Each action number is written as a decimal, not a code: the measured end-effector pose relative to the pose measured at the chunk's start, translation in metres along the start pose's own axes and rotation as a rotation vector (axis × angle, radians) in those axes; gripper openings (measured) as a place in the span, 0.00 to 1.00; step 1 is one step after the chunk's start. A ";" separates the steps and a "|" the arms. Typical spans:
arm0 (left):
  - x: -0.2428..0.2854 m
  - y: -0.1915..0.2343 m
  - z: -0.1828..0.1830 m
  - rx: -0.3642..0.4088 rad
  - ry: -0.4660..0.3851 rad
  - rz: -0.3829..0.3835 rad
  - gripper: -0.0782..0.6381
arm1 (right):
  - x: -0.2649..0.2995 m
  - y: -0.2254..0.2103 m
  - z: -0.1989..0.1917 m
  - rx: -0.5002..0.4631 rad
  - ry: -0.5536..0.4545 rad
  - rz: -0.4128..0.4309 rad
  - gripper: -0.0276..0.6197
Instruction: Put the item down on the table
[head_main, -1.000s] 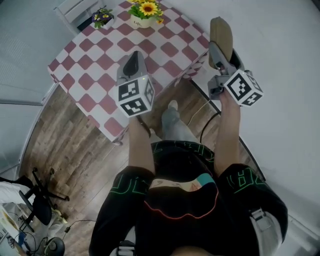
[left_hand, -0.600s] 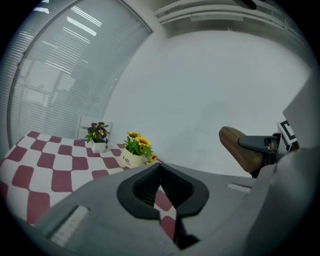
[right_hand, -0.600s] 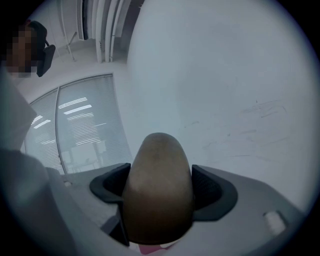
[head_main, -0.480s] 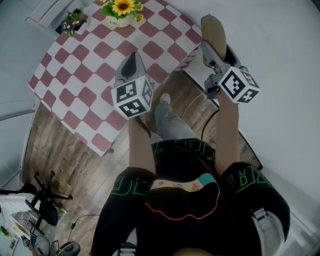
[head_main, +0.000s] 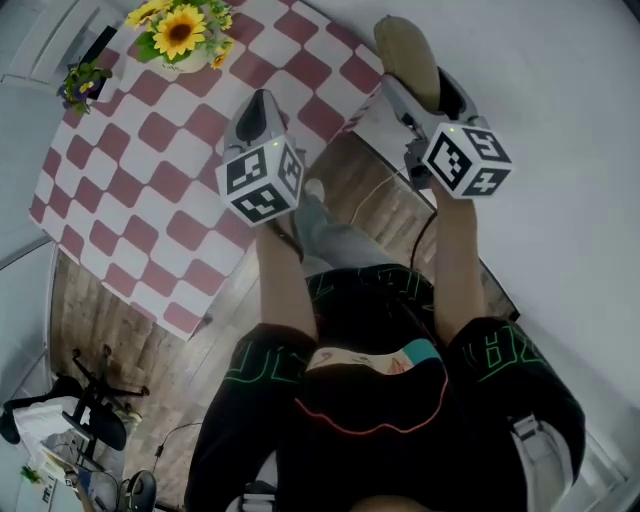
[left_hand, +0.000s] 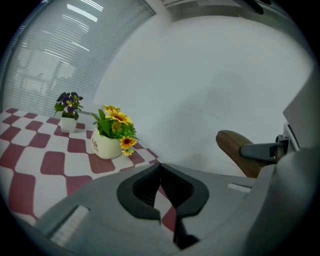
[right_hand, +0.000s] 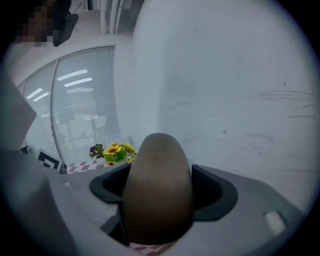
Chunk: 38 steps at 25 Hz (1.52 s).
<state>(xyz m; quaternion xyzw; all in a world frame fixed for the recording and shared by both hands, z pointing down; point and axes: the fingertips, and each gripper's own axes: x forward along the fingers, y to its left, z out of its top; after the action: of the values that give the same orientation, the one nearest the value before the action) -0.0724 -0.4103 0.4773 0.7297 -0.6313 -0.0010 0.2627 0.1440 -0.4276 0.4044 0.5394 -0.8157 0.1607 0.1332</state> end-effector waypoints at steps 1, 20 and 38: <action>0.008 -0.004 -0.002 -0.008 0.001 0.003 0.12 | 0.006 -0.005 0.000 -0.011 0.008 0.010 0.64; 0.012 0.008 0.039 0.110 0.009 0.168 0.12 | 0.090 0.023 0.004 0.042 0.022 0.247 0.64; 0.071 0.007 -0.025 0.116 0.222 0.072 0.12 | 0.154 0.006 -0.106 -0.143 0.301 0.107 0.64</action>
<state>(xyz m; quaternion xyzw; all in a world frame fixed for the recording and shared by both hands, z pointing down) -0.0560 -0.4662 0.5248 0.7162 -0.6231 0.1258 0.2881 0.0841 -0.5110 0.5608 0.4543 -0.8234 0.1882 0.2832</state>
